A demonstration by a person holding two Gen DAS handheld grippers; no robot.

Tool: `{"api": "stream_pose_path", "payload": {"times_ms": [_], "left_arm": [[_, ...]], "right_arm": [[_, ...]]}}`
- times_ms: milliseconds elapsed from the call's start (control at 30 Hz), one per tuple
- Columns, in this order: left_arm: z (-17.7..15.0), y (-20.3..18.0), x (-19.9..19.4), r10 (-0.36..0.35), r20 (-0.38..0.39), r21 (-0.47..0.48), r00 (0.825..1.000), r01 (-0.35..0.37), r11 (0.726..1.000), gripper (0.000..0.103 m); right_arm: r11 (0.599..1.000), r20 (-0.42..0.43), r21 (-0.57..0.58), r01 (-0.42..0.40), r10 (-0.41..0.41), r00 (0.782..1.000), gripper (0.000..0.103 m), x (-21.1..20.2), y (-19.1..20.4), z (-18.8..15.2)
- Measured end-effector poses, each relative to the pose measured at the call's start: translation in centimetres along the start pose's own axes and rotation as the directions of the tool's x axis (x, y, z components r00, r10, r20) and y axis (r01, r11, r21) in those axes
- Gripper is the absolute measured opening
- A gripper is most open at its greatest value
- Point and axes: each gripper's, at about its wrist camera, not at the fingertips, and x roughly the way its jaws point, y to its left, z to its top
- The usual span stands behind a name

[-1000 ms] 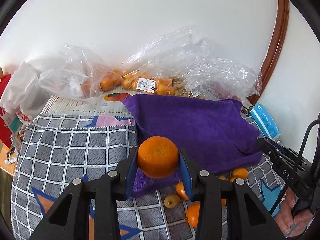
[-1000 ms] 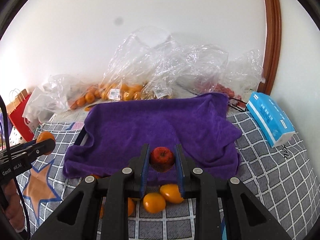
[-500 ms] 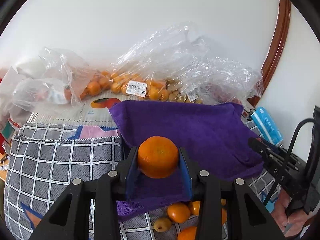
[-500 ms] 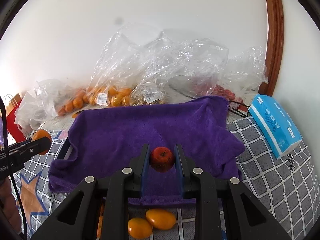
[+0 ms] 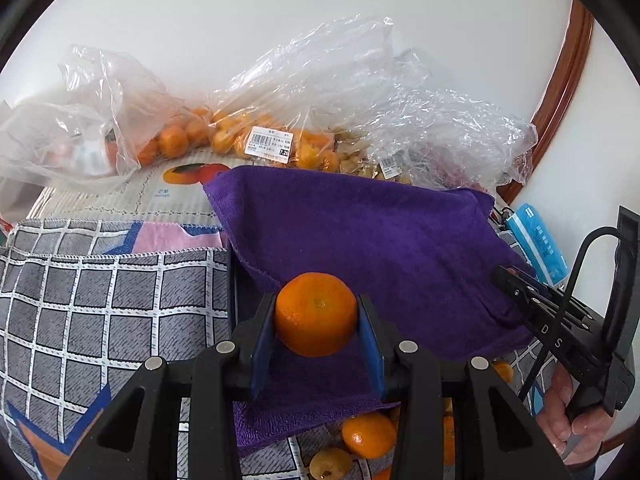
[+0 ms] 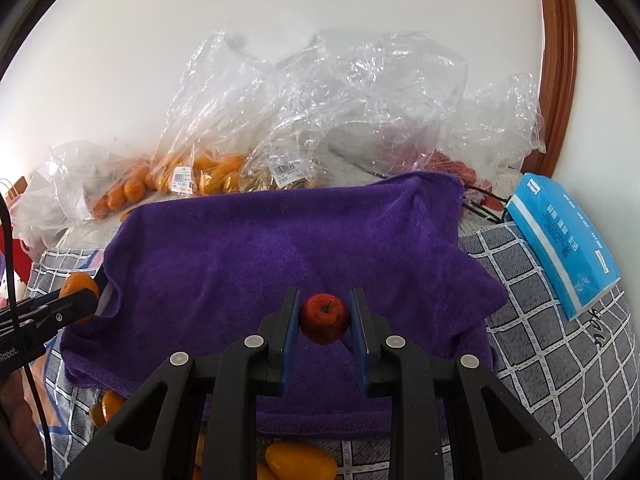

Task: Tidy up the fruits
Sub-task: 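Carry the red apple with the right gripper while the left carries the mandarin onto the towel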

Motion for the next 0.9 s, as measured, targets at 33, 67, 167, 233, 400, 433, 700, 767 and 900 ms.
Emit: {"api": "stream_pose_path", "payload": {"times_ms": [33, 67, 167, 233, 400, 433, 700, 767, 900], "left_arm": [[0.0, 0.0, 0.2, 0.001, -0.003, -0.001, 1.000, -0.001, 1.000, 0.037], [-0.1, 0.0, 0.3, 0.002, -0.006, -0.002, 1.000, -0.002, 1.000, 0.037], [-0.2, 0.0, 0.7, 0.001, -0.010, 0.000, 1.000, -0.001, 1.000, 0.037], [-0.3, 0.0, 0.9, -0.004, -0.011, 0.000, 1.000, 0.004, 1.000, 0.037], [-0.6, -0.3, 1.4, -0.002, -0.026, 0.016, 1.000, 0.003, 1.000, 0.037], [-0.6, -0.3, 1.4, -0.003, -0.029, 0.017, 1.000, 0.003, 1.000, 0.037], [-0.6, -0.6, 1.6, 0.000, -0.055, 0.030, 0.999, 0.002, 1.000, 0.037], [-0.6, -0.6, 1.8, 0.003, -0.062, 0.029, 0.998, -0.002, 1.000, 0.037], [-0.7, -0.6, 1.8, 0.009, -0.067, 0.030, 0.998, -0.007, 1.000, 0.037]], "right_arm": [[1.000, -0.003, -0.001, 0.001, -0.001, 1.000, 0.024, 0.2, 0.0, -0.1], [1.000, -0.008, -0.005, 0.002, -0.002, 1.000, 0.024, 0.4, 0.0, -0.2], [1.000, -0.021, -0.008, 0.004, -0.004, 1.000, 0.024, 1.0, 0.0, -0.4], [1.000, -0.028, -0.008, -0.001, 0.000, 1.000, 0.024, 1.3, 0.0, -0.5], [1.000, -0.046, -0.009, -0.005, 0.004, 0.999, 0.024, 1.9, 0.0, -0.7], [1.000, -0.050, -0.009, -0.007, 0.006, 0.999, 0.024, 1.9, 0.1, -0.7], [1.000, -0.069, -0.014, -0.014, 0.013, 0.998, 0.024, 2.4, 0.2, -0.8], [1.000, -0.075, -0.018, -0.012, 0.011, 0.997, 0.024, 2.6, 0.2, -0.9], [0.999, -0.080, -0.031, -0.011, 0.009, 0.997, 0.024, 2.7, 0.4, -1.0]]}}
